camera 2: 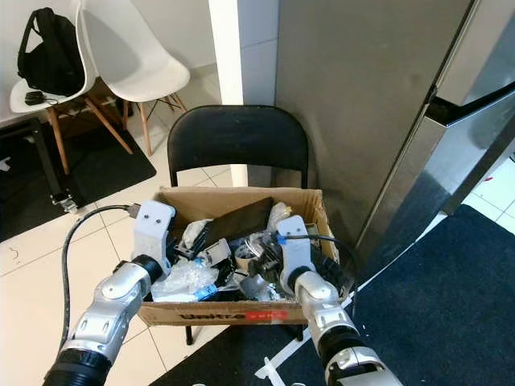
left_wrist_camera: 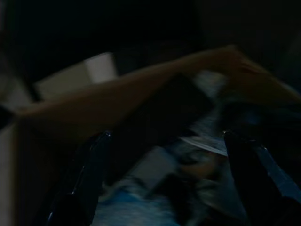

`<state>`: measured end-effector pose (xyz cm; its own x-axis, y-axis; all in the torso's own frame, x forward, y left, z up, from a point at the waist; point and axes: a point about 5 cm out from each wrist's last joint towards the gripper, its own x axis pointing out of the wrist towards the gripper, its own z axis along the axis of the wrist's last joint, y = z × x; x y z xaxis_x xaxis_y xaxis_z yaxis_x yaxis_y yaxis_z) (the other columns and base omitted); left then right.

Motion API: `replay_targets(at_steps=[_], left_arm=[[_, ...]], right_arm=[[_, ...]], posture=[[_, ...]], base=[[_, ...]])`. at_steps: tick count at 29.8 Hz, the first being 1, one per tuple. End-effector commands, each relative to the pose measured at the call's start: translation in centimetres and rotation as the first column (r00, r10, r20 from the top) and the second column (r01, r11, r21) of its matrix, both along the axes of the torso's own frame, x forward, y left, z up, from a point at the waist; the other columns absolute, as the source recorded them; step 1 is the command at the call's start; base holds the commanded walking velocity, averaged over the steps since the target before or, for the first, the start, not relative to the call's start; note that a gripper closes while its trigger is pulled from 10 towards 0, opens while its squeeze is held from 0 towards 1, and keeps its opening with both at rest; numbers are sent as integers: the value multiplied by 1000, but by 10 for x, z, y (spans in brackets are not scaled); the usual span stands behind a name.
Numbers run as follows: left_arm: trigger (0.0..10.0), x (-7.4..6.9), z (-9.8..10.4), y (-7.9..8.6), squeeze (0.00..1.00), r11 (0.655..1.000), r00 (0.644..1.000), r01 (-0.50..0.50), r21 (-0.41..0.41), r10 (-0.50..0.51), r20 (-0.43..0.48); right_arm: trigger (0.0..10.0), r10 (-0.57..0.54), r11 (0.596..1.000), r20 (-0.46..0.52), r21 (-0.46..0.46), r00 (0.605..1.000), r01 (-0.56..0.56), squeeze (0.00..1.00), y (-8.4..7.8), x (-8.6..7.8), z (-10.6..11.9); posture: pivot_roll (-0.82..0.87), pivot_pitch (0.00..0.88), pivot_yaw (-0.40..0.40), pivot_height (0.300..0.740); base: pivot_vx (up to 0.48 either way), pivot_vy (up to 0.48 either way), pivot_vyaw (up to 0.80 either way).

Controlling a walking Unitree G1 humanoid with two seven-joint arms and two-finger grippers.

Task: Picking trash to rubbish bin

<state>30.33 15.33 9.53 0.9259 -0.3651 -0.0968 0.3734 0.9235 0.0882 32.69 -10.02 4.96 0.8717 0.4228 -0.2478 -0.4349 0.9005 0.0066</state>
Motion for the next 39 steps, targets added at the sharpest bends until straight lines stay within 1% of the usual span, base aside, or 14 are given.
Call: replay_targets(at_steps=[1, 6, 9, 11, 14, 15, 19, 22, 30, 31, 32, 33, 34, 39], left_arm=[[10000, -8, -4, -5, 0, 997, 997, 72, -22, -72, -21], [10000, -15, -7, -9, 0, 993, 993, 109, -41, -111, -47], [10000, -19, -14, -5, 0, 995, 993, 96, -14, -97, -69], [10000, -20, -14, -3, 0, 996, 993, 92, -19, -93, -67], [10000, -19, -12, -3, 0, 995, 993, 95, -23, -96, -63], [10000, -19, -12, -3, 0, 995, 993, 95, -23, -96, -63], [10000, -18, -11, -7, 0, 995, 993, 101, -22, -102, -62], [10000, -18, -10, -8, 0, 994, 993, 103, -23, -104, -60], [10000, -17, -9, -6, 0, 995, 993, 101, -14, -102, -58], [10000, -17, -8, -6, 0, 995, 993, 101, -13, -101, -57], [10000, -17, -8, -5, 0, 995, 993, 100, -12, -100, -56], [10000, -16, -8, -5, 0, 995, 993, 100, -10, -100, -55], [10000, -15, -7, -5, 0, 995, 993, 100, -9, -101, -54], [10000, -14, -6, -6, 0, 995, 993, 104, -8, -105, -50]], right_arm=[[10000, 35, 999, -33, -20, 999, -36, 0, 5, -5, -8], [10000, 71, 996, -52, -48, 996, -74, 0, 11, -8, -12], [10000, 90, 992, -60, -84, 994, -95, 0, 15, -9, -15], [10000, 67, 996, -57, -61, 996, -71, 0, 16, -8, -14], [10000, 33, 999, -69, 15, 997, -32, 0, 17, -5, -11], [10000, 33, 999, -69, 15, 997, -32, 0, 17, -5, -11], [10000, 9, 987, -53, 159, 999, 0, 0, 24, 0, -1], [10000, 1, 972, -28, 234, 1000, 5, 0, 30, 4, 8], [10000, 4, 950, -2, 313, 1000, -3, 0, 39, 9, 19], [10000, 4, 939, 4, 343, 1000, -6, 247, 39, 10, 21], [10000, 5, 931, 8, 364, 1000, -7, 647, 40, 10, 23], [10000, -4, 913, 21, 407, 1000, -5, 925, 41, 12, 27], [10000, -11, 902, 29, 431, 1000, -3, 1000, 41, 13, 30], [10000, -22, 866, 51, 500, 998, -6, 1000, 43, 16, 38]], posture=[[70, 159, 0, 740], [75, 168, -5, 740], [73, 181, -8, 740], [72, 181, -9, 740], [74, 181, -9, 740], [74, 181, -9, 740], [73, 186, -7, 740], [75, 186, -6, 740], [79, 186, -5, 740], [80, 184, -5, 740], [81, 184, -4, 740], [80, 184, -3, 740], [81, 184, -2, 740], [82, 182, 1, 740]], base=[[0, 0, 0], [0, 0, 0], [0, 0, 0], [0, 0, 0], [0, 0, 0], [0, 0, 0], [0, 0, 0], [0, 0, 0], [0, 0, 0], [0, 0, 0], [0, 0, 0], [0, 0, 0], [0, 0, 0], [0, 0, 0]])
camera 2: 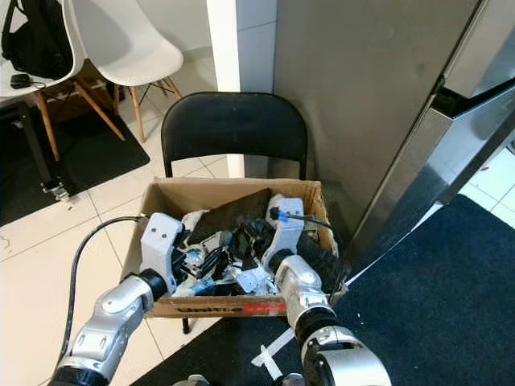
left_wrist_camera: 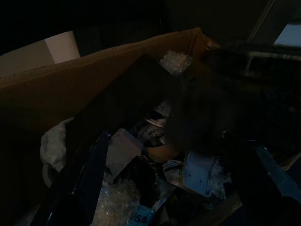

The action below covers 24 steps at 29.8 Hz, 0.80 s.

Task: Picking trash to rubbish bin

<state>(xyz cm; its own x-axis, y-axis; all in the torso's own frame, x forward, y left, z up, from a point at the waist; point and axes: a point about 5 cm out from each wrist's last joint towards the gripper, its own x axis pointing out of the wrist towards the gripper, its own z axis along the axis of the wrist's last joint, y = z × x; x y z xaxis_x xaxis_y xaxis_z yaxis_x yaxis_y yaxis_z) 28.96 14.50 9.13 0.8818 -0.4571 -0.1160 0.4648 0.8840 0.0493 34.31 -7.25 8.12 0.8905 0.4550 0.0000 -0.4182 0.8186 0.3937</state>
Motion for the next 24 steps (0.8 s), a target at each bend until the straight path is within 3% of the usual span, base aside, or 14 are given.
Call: replay_targets(at_steps=[1, 2, 3, 4, 5, 6, 7, 10, 12, 14, 17, 19, 21, 24], left_arm=[[10000, 0, -2, 3, 0, 1000, 1000, 8, 23, -8, -14], [10000, 0, -1, 3, 0, 1000, 1000, 8, 23, -8, -13], [10000, 1, -1, 3, 0, 1000, 1000, 8, 24, -7, -12], [10000, 1, -1, 3, 0, 1000, 1000, 8, 24, -7, -12], [10000, 1, -1, 4, 0, 1000, 1000, 6, 25, -6, -10], [10000, 1, 0, 4, 0, 1000, 1000, 5, 26, -5, -9], [10000, 4, 2, 6, 0, 999, 1000, -10, 33, 10, 9], [10000, 4, 3, 6, 0, 999, 1000, -14, 34, 13, 13], [10000, 8, 6, 11, 0, 996, 997, -73, 46, 72, 34], [10000, 15, 4, 24, 0, 969, 975, -220, 109, 216, 45], [10000, 20, 4, 52, 0, 884, 884, -467, -1, 467, 16], [10000, 18, 2, 57, 0, 871, 871, -491, 13, 491, 9], [10000, 11, 4, 58, 0, 875, 877, -480, 63, 479, 32], [10000, 8, 11, 55, 0, 868, 867, -496, 26, 494, 64]], right_arm=[[10000, 13, 997, 19, 81, 1000, -15, 1000, 16, 1, 8], [10000, 7, 994, 23, 108, 1000, -9, 1000, 16, 2, 12], [10000, 0, 992, 26, 125, 1000, -3, 839, 17, 4, 14], [10000, 0, 992, 26, 125, 1000, -3, 839, 17, 4, 14], [10000, -9, 992, 35, 130, 999, 4, 443, 17, 5, 17], [10000, -15, 992, 43, 126, 999, 9, 133, 16, 6, 19], [10000, -84, 996, 77, 47, 994, 80, 0, 7, 11, 24], [10000, -96, 995, 81, 36, 992, 93, 0, 5, 12, 25], [10000, -183, 983, 101, 9, 978, 183, 0, -12, 16, 28], [10000, -231, 970, 105, -48, 967, 237, 0, -25, 19, 28], [10000, -245, 957, 116, -130, 963, 259, 0, -40, 17, 23], [10000, -249, 947, 137, -175, 959, 271, 0, -48, 13, 19], [10000, -195, 918, 193, -309, 961, 249, 0, -63, -1, 8], [10000, -249, 918, 209, -260, 946, 299, 0, -82, -15, 4]], posture=[[82, 182, 1, 740], [83, 181, 1, 740], [83, 180, 2, 740], [83, 180, 2, 740], [83, 179, 3, 740], [83, 179, 3, 740], [87, 177, 3, 740], [87, 177, 3, 740], [87, 174, 5, 740], [83, 169, 10, 740], [72, 162, 16, 740], [59, 148, 16, 740], [57, 138, 19, 740], [59, 131, 24, 740]], base=[[0, 0, 0], [0, 0, 0], [0, 0, 0], [0, 0, 0], [0, 0, 0], [0, 0, 0], [0, 0, 0], [0, 0, 0], [0, 0, 0], [0, 0, 0], [0, 0, 0], [0, 0, 0], [0, 0, 0], [0, 0, 0]])
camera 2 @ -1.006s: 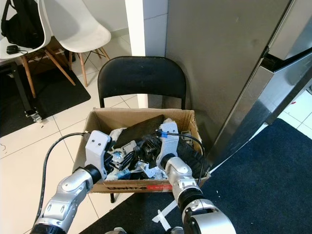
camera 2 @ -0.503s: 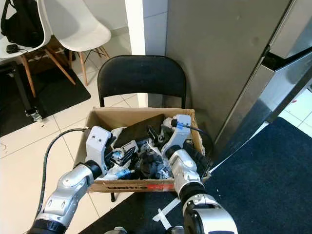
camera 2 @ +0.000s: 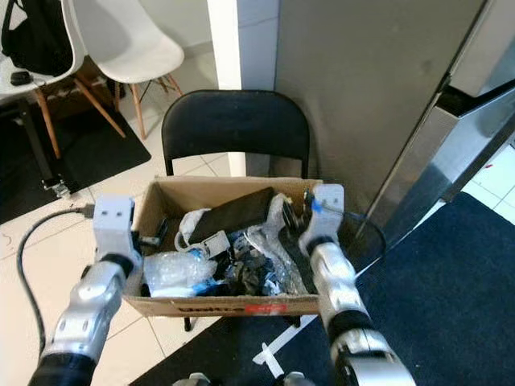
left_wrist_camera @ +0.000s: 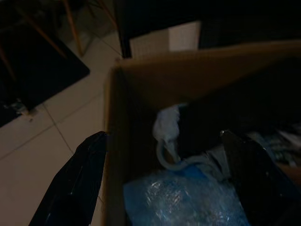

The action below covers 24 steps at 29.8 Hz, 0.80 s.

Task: Picking trash to rubbish bin

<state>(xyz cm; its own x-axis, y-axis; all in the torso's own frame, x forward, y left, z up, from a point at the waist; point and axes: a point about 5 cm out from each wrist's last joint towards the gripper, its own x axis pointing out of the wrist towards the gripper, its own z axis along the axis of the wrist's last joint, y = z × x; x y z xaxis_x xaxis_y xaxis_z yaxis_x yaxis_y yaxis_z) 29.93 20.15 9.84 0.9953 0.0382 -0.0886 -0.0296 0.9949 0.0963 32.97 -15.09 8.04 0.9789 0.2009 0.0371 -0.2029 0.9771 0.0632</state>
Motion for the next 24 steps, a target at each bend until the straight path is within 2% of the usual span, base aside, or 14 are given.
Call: replay_targets(at_steps=[1, 4, 6, 8, 16, 24], left_arm=[[10000, -1, 5, -2, 0, 1000, 999, -29, 1, 29, 37], [10000, 2, 6, -5, 0, 998, 997, -59, -13, 60, 58], [10000, 5, 8, -11, 0, 998, 997, -40, -47, 43, 67], [10000, 5, 7, -17, 0, 999, 998, -10, -51, 13, 57], [10000, 2, 8, -27, 0, 996, 997, 33, -78, -27, 68], [10000, 2, 11, -26, 0, 996, 997, 34, -77, -29, 74]], right_arm=[[10000, -30, 998, 34, 55, 999, 28, 0, -9, -5, 5], [10000, -85, 991, 45, 112, 995, 80, 0, -15, -10, 7], [10000, -99, 982, 72, 166, 992, 86, 0, -14, -13, 10], [10000, -55, 979, 66, 199, 996, 41, 0, -8, -18, 10], [10000, 32, 974, 53, 220, 998, -43, 0, 8, -21, 12], [10000, 22, 968, 8, 248, 1000, -23, 0, 9, -23, 8]], posture=[[60, 126, 27, 740], [51, 115, 31, 740], [48, 106, 33, 740], [52, 89, 30, 740], [52, 95, 29, 740], [55, 100, 28, 740]], base=[[0, 0, 0], [0, 0, 0], [0, 0, 0], [0, 0, 0], [0, 0, 0], [0, 0, 0]])
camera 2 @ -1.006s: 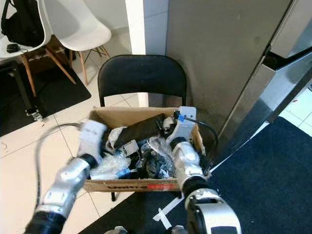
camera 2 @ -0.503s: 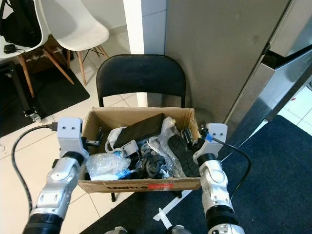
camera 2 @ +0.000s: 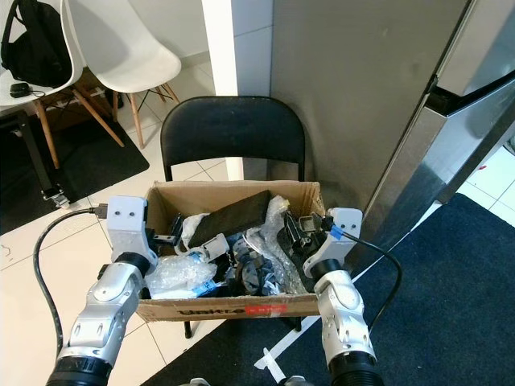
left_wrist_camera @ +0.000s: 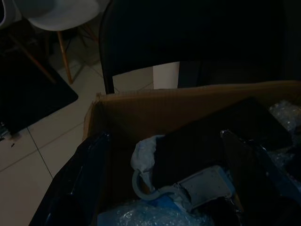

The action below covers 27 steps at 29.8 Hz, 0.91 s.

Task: Picking trash to rubbish bin

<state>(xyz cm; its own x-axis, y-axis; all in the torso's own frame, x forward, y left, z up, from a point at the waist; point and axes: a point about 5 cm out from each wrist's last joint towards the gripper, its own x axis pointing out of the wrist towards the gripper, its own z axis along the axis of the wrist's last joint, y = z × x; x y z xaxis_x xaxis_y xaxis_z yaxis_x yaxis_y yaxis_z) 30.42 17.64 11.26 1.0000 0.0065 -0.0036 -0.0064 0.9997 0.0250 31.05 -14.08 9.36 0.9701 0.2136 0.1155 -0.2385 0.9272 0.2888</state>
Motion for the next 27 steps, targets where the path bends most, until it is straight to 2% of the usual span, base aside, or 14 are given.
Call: replay_targets(at_steps=[1, 7, 24, 27], left_arm=[[10000, -3, -3, -1, 0, 1000, 1000, 3, -10, -3, -14], [10000, -2, -1, -1, 0, 1000, 1000, 3, -14, -3, -7], [10000, 0, 2, -2, 0, 1000, 1000, 1, -16, -1, 0], [10000, 0, 3, -2, 0, 1000, 1000, -1, -17, 1, 1]], right_arm=[[10000, -8, 1000, -25, 1, 1000, 9, 0, -2, -4, -5], [10000, -10, 1000, -31, -5, 999, 10, 0, -2, -3, -3], [10000, -6, 1000, -36, -15, 999, 5, 0, 0, 1, 0], [10000, -25, 1000, -37, 9, 999, 26, 0, 0, 2, 3]], posture=[[54, 100, 27, 740], [51, 100, 29, 740], [54, 109, 21, 740], [50, 117, 22, 740]], base=[[0, 0, 0], [-120, 0, 0], [-300, 0, 0], [-279, 0, 0]])
